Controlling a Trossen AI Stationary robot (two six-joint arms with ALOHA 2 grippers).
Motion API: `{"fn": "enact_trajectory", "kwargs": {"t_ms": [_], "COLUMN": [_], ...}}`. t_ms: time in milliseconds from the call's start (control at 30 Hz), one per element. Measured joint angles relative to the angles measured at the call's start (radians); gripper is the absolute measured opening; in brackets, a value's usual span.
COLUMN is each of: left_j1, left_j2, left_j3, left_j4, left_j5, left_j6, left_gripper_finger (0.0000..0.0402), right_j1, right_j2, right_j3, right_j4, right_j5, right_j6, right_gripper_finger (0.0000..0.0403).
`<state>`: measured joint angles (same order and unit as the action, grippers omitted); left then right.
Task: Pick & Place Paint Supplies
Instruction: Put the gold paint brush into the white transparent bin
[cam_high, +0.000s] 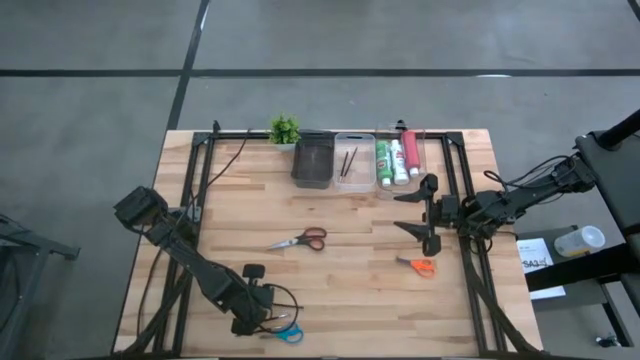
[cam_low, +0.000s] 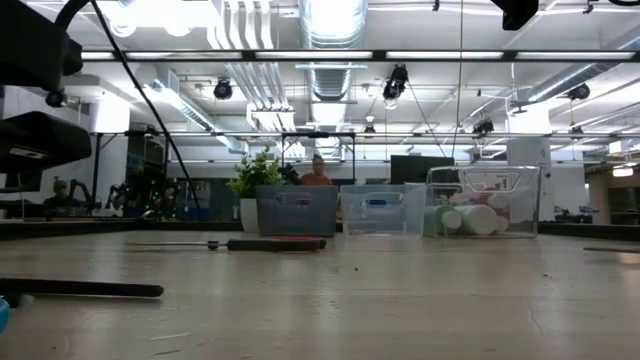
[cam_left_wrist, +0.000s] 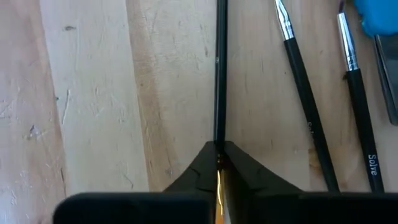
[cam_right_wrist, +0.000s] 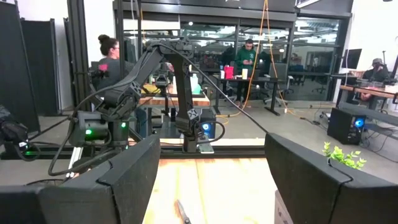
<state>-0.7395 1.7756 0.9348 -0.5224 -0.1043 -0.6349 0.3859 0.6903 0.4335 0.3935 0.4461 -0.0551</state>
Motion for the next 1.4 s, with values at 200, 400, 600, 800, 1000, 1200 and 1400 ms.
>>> {"fn": "enact_trajectory", "kwargs": {"t_ms": [200,400,600,800,1000,1200,1400], "left_j1": [0.000,0.023,0.051,0.086,0.108,0.121,0.129], "left_j2": [0.000,0.000,0.000,0.000,0.000,0.001,0.002], "left_j3": [0.000,0.000,0.000,0.000,0.000,0.000,0.000], "left_j4": [0.003,0.003,0.004,0.008,0.009,0.007,0.011], "left_j5": [0.000,0.012,0.023,0.027,0.010,-0.013,-0.036], "left_j6": [-0.019,-0.043,-0.076,-0.199,-0.379,-0.595,-0.827], "left_gripper_finger": [0.0022,0.0025,0.0025,0.0025,0.0026,0.0026,0.0026], "right_j1": [0.000,0.000,0.000,0.000,0.000,0.000,0.000], "right_j2": [0.000,0.000,0.000,0.000,0.000,0.000,0.000], "right_j3": [0.000,0.000,0.000,0.000,0.000,0.000,0.000], "right_j4": [0.000,0.000,0.000,0.000,0.000,0.000,0.000], "right_j5": [0.000,0.000,0.000,0.000,0.000,0.000,0.000], "right_j6": [0.002,0.002,0.000,0.000,0.002,0.002,0.000], "right_gripper_finger": [0.0288,0.0288,0.0288,0.0288,0.0288,0.0288,0.0288]}}
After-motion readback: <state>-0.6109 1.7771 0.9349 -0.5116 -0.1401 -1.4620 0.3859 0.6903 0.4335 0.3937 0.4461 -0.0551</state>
